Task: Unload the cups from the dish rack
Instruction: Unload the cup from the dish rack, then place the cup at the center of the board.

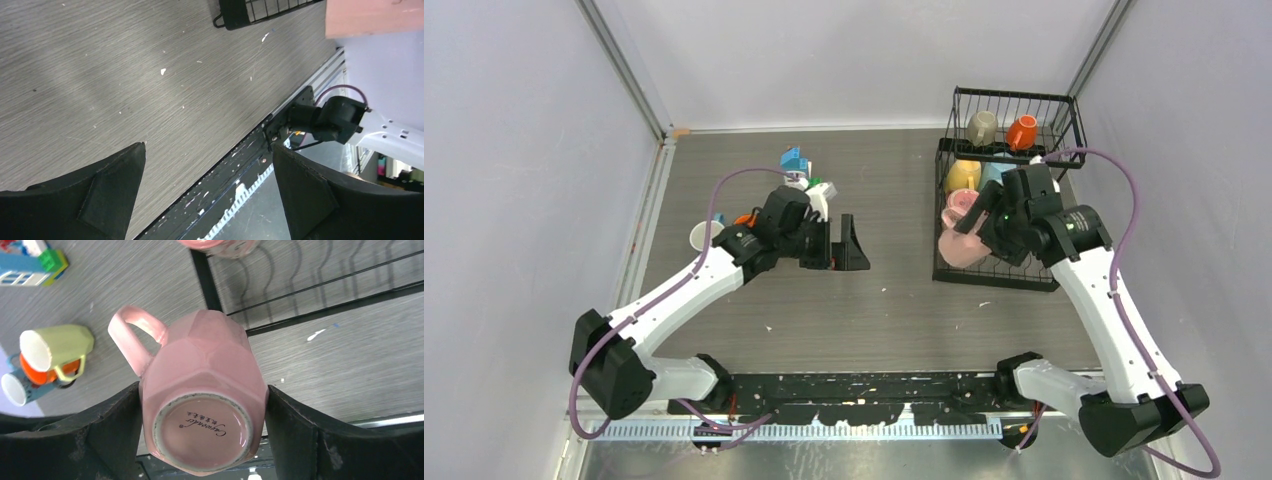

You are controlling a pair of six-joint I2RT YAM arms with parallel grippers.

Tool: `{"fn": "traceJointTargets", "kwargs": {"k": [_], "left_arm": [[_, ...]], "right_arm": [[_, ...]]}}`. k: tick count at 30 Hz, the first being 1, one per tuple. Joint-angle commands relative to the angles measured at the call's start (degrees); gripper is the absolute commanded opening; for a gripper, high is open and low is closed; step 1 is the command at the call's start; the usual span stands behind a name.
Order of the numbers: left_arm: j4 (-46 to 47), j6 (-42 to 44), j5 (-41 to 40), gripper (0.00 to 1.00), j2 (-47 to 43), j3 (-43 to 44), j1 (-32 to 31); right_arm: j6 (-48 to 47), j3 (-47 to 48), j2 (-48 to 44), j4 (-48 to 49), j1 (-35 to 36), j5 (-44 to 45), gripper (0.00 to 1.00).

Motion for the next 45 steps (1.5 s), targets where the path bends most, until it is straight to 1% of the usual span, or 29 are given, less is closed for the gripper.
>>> {"fn": "traceJointTargets", "kwargs": {"k": [1,9,16,20,23,26,30,38,45], "left_arm": [[11.3,-7.3,4.3,1.00,-2.9,-3.1,1.8],[25.8,-17.6,10.4,1.00,-2.9,-8.4,5.9],[39.0,-26.0,14.0,1.00,-0.8,-10.7,8.1],[42.6,-28.1,14.3,0.99,0.6,-10.3,8.2],[46.9,-30.7,14.9,0.97,1.7,-10.7,8.2],[51.0,-33.6,15.2,0.94,2.5,-11.5,8.3],[55.7,-36.0,15.8,0.87,2.7,-12.2,8.5],[59.3,-35.3,16.4,0.71,-0.2,-13.2,9.0],[64.4,-35.6,16.7,0.55,-2.1,-14.4,8.9]], "right_arm": [[4.5,2.3,1.1,10.8,3.8,-4.8,0.23],[7.9,3.4,5.9,20.0,8.3,-12.3,0.24],[11.8,3.4,8.5,27.1,10.2,-17.8,0.24],[13.7,3.4,9.5,30.4,10.6,-20.8,0.25],[15.0,3.3,10.2,32.5,10.7,-22.9,0.25],[16.2,3.2,10.5,34.4,10.8,-24.5,0.25],[17.5,3.1,11.0,36.3,10.7,-26.4,0.26],[20.8,2.5,11.9,40.8,10.7,-30.8,0.27],[26.9,0.0,14.3,49.1,10.8,-36.2,0.27]]}}
